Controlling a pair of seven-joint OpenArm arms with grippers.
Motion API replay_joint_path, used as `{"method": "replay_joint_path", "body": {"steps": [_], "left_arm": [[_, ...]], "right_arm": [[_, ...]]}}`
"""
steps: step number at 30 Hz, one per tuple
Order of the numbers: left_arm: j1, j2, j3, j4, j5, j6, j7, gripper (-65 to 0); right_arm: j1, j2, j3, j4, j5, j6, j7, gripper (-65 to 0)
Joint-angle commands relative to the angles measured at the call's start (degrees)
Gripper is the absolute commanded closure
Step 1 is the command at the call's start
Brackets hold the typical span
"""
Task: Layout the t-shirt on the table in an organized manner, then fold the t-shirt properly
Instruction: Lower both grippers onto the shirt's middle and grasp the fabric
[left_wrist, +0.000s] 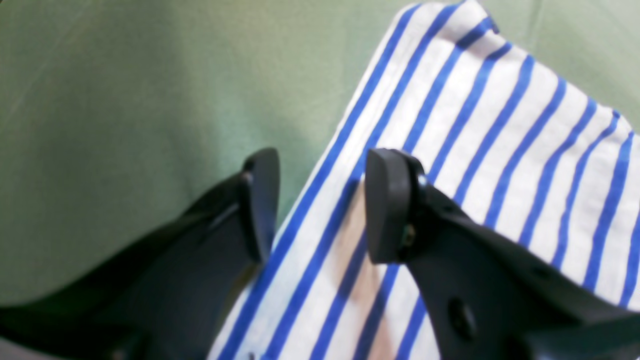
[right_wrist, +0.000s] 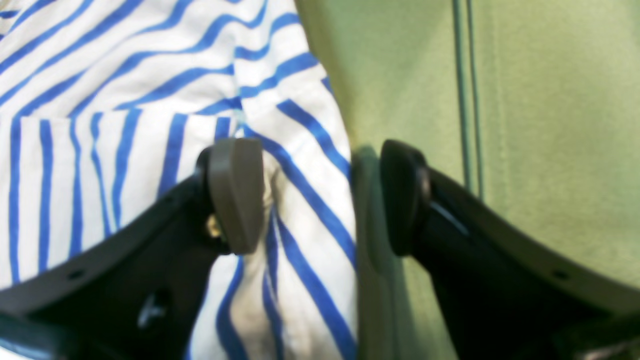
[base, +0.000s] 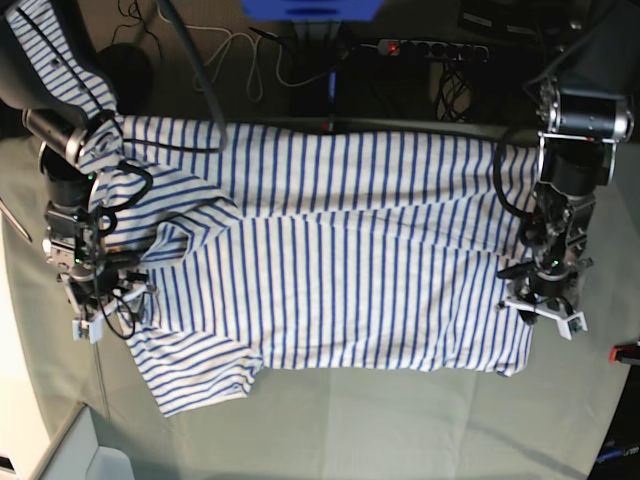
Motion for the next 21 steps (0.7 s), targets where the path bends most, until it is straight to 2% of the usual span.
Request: {"method": "replay_joint_path", "body": {"steps": [1, 6, 12, 21], "left_arm": [[-1.86, -0.94, -0.14, 0.62, 0.08, -0.16, -1.68, -27.7], [-1.86, -1.03, 0.30, 0.54, 0.17, -0.16, -1.33, -27.7], [-1.86, -0.77, 7.24, 0.45, 0.08, -0.16, -1.59, -27.7], [-1.95, -0.59, 7.24, -6.23, -0.27, -0.16, -2.65, -27.7]], "right_arm": [[0.95, 0.17, -0.16, -0.07, -0.40, -0.05, -1.81, -37.9], [0.69, -0.62, -0.16, -0.07, -0.40, -0.05, -1.90, -37.8], [-0.37, -0.62, -0.16, -0.07, -0.40, -0.05, -1.90, -37.8], [-0.72, -0.62, -0.16, -0.07, -0.40, 0.03, -2.25, -37.7]]}}
